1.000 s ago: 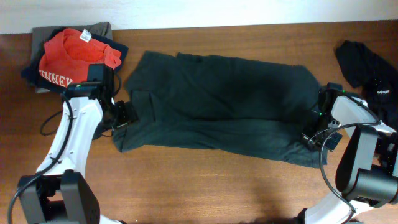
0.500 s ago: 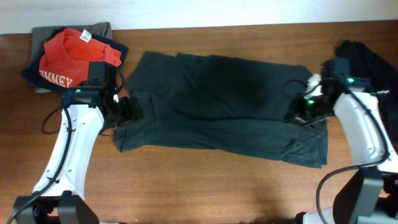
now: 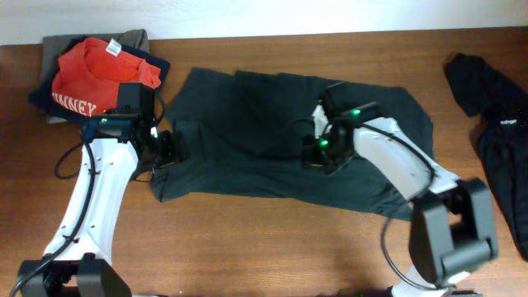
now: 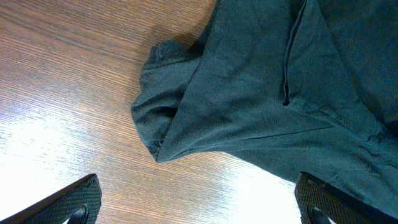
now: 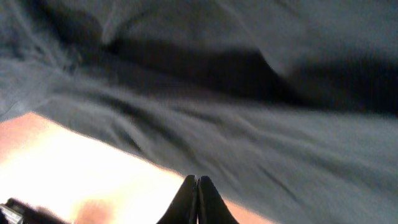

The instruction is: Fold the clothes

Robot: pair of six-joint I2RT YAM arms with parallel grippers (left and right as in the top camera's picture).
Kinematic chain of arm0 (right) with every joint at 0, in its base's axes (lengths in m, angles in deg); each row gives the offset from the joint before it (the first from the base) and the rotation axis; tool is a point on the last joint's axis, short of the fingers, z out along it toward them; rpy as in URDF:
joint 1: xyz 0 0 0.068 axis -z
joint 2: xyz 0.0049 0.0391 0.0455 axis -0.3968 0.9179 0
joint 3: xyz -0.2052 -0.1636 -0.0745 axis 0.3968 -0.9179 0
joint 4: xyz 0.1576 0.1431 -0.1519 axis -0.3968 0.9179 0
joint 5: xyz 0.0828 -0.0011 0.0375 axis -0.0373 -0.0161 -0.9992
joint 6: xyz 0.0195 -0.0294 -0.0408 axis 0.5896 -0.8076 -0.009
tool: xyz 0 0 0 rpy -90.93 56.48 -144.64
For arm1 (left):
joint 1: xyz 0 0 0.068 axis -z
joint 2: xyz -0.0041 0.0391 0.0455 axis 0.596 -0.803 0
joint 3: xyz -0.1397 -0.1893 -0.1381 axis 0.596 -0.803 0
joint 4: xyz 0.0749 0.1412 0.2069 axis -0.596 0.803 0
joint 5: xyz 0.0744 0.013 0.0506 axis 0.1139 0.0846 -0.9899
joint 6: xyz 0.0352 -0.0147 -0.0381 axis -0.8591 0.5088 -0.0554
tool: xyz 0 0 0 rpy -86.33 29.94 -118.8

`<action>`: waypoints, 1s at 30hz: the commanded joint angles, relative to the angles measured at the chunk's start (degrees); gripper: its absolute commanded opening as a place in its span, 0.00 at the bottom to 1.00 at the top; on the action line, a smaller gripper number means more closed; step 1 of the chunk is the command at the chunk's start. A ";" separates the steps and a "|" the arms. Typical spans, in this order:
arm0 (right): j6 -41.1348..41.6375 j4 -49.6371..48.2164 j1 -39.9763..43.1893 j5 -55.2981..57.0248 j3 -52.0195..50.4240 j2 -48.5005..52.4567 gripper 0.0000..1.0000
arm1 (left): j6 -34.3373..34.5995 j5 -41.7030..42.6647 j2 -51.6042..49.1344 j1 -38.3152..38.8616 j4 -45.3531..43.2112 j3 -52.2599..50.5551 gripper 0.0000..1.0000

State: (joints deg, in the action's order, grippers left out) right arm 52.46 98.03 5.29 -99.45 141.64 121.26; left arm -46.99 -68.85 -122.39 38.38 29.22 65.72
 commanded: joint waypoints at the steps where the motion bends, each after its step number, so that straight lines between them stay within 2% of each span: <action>1: 2.27 -3.30 -2.32 -0.72 0.35 4.02 0.04 | -0.90 0.59 0.44 -0.09 0.20 0.31 0.99; 10: 6.95 -11.72 -3.39 -1.88 0.35 9.66 0.05 | -0.90 0.59 0.44 -0.09 0.20 0.31 0.99; 18: 9.84 -19.58 -3.39 -3.30 0.35 10.93 0.09 | -0.90 0.59 0.44 -0.09 0.20 0.31 0.99; 25: 12.35 -27.54 -3.39 0.31 0.35 11.04 0.10 | -0.90 0.61 0.44 -0.07 0.20 0.26 0.99; 30: 12.22 -27.96 -2.82 1.81 1.05 10.88 0.04 | -0.92 0.66 0.44 -0.07 0.13 0.26 0.99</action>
State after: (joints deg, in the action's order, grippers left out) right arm 64.27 69.84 2.27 -99.61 141.64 131.56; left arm -46.99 -68.83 -122.39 38.38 29.37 65.72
